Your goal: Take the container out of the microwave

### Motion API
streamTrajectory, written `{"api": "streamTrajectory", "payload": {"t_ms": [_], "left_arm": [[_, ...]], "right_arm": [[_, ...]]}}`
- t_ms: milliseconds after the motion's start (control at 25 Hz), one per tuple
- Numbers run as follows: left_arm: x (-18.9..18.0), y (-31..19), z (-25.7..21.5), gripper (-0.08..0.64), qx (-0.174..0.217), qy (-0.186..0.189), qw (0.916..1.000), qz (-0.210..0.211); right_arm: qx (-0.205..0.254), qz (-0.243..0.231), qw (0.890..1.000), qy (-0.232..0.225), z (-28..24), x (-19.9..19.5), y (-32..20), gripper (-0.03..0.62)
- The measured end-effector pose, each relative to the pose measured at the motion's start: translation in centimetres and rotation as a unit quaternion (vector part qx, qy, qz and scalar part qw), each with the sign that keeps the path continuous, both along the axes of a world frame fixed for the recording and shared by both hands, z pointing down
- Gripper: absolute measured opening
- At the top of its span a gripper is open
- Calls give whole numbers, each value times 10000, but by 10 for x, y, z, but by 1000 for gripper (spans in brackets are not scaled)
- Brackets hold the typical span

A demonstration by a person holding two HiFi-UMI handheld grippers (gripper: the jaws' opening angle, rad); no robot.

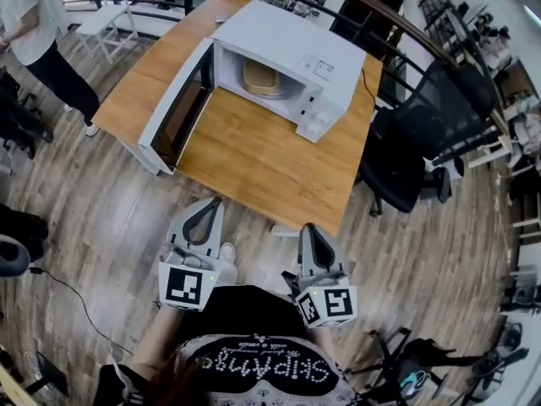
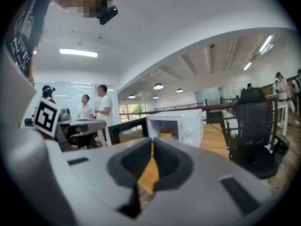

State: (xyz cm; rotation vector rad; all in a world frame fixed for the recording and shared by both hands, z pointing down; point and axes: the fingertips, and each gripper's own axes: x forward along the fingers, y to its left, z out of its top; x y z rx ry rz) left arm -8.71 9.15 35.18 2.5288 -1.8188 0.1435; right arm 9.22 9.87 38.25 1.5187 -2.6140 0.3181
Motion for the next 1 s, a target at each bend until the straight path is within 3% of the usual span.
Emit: {"api": "streamTrajectory", "payload": {"t_ms": [400,1000], "left_arm": [[-38,-17,11,34,-102,108,9999,-19],[-45,-30,26,34,-303,201,9993,-102]], "right_arm": [[-76,-39,9999,92,6,-41,-15,35],[-226,-136,9995,196,14,-50,-33,35]]}}
